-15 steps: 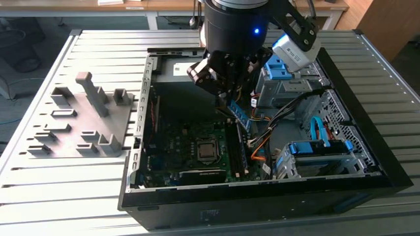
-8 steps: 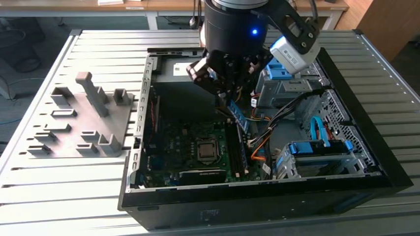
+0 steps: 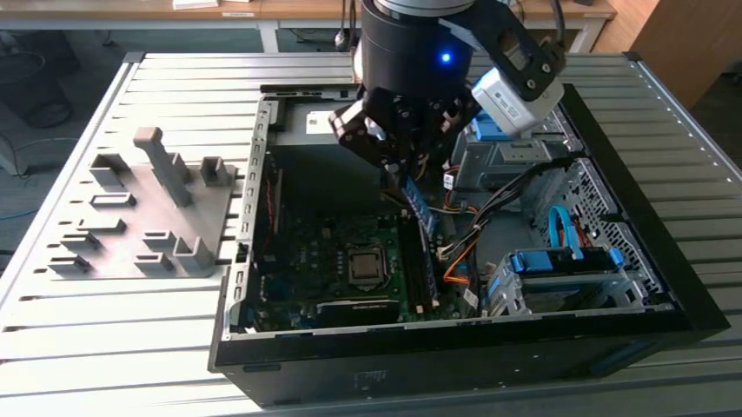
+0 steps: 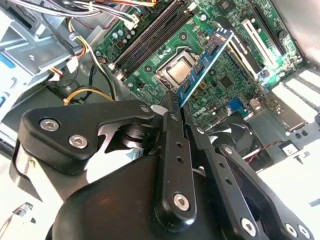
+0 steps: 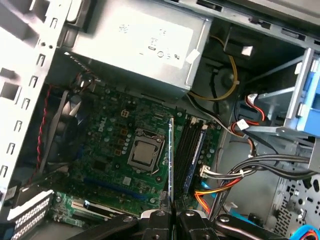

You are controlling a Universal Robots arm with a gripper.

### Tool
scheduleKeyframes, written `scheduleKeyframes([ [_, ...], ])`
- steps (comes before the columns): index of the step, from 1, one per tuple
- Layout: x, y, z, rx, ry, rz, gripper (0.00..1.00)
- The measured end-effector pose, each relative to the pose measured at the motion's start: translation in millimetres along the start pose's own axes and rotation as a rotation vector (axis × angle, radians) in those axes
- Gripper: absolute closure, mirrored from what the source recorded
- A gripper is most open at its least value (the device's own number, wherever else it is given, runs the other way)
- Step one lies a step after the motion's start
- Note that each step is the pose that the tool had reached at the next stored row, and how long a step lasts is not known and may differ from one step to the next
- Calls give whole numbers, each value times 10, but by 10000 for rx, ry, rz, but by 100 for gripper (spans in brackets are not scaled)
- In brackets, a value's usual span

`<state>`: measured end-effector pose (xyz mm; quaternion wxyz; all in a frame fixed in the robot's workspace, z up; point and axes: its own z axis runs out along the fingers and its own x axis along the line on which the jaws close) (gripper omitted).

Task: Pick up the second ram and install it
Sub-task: 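Insert the second ram into the second slot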

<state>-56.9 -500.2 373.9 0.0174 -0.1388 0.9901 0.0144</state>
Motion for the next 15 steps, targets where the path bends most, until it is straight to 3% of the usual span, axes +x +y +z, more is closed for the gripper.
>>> scheduleKeyframes([
  [15,0,0,5,53,-33,1385,86],
])
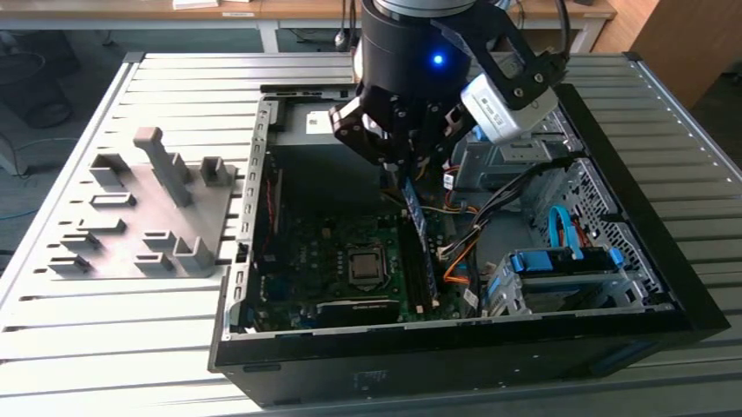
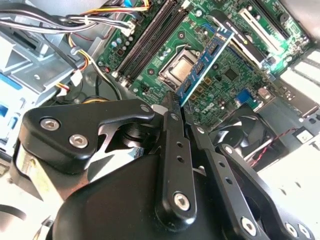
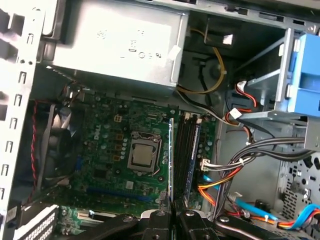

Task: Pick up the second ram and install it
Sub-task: 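Insert the second ram into the second slot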

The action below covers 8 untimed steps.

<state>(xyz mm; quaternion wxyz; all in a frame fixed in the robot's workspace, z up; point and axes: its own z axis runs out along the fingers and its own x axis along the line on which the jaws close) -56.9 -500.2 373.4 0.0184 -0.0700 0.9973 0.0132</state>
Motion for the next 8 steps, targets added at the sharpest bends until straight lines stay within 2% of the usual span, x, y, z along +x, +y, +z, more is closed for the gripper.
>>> scheduleKeyframes([
  [8,0,0,2,29,-17,732,86],
])
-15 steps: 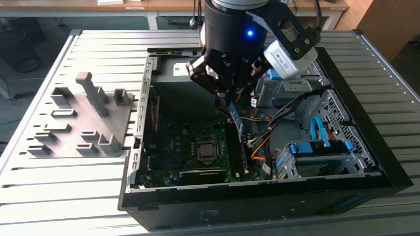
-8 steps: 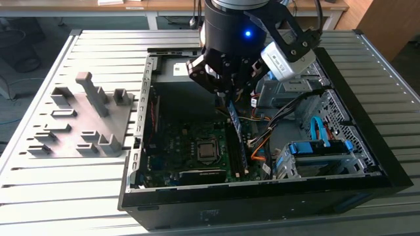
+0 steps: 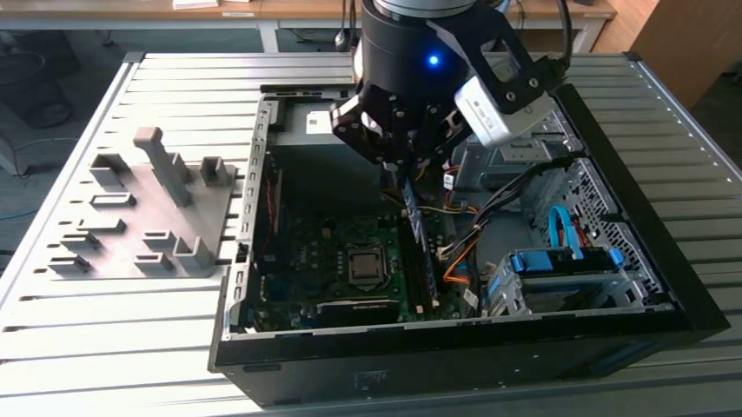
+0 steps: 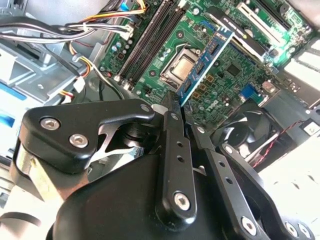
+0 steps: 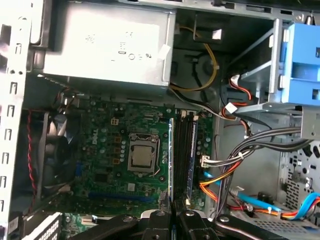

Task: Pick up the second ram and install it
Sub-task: 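Insert the second ram into the second slot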

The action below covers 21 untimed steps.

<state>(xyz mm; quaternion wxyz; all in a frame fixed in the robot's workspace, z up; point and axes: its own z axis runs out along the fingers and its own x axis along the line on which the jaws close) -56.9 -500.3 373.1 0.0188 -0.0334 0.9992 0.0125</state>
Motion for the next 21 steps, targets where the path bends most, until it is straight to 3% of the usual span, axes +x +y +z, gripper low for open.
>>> scheduleKeyframes([
  [21,0,-1,6,73,-45,1893,86],
])
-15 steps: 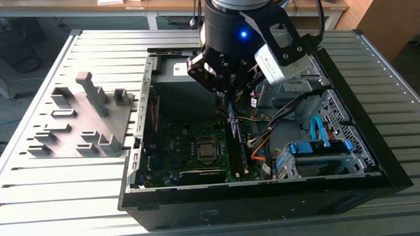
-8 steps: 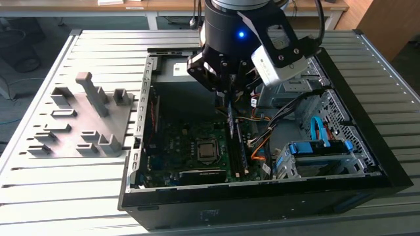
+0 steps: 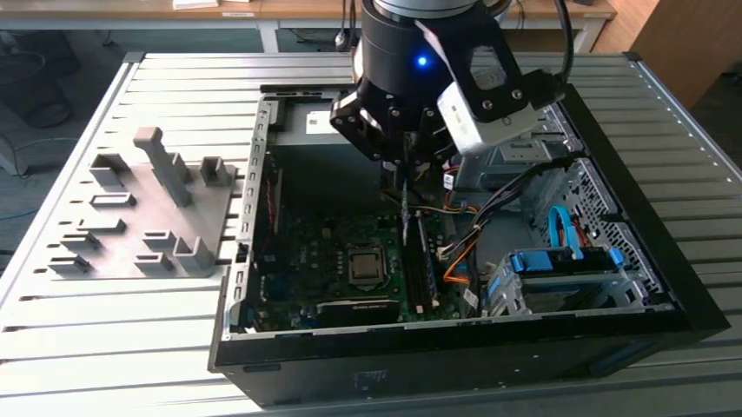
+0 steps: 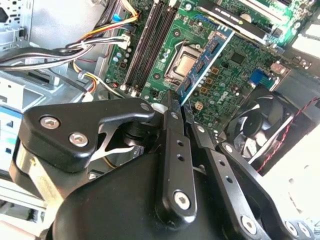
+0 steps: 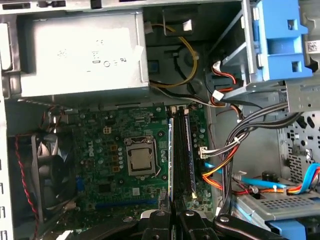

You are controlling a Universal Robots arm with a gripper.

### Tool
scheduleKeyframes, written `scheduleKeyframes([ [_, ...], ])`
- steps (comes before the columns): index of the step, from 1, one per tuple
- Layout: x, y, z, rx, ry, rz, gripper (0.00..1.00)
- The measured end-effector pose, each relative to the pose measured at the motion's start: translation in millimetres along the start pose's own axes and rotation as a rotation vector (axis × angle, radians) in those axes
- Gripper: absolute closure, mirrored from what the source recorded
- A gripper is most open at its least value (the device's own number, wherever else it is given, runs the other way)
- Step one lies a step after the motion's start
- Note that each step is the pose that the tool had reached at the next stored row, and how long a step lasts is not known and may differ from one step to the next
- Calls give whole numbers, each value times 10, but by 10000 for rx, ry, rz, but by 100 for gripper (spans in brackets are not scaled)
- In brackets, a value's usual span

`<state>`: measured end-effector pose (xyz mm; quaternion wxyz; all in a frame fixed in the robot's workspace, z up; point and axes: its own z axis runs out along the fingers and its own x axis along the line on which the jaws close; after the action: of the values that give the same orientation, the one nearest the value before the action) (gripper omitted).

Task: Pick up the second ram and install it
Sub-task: 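Insert the second ram into the second slot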

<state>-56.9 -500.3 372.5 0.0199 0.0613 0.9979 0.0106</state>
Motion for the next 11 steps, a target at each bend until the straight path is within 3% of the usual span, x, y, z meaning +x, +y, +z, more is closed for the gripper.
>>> scheduleKeyframes([
  [11,-1,0,2,35,-22,923,86],
])
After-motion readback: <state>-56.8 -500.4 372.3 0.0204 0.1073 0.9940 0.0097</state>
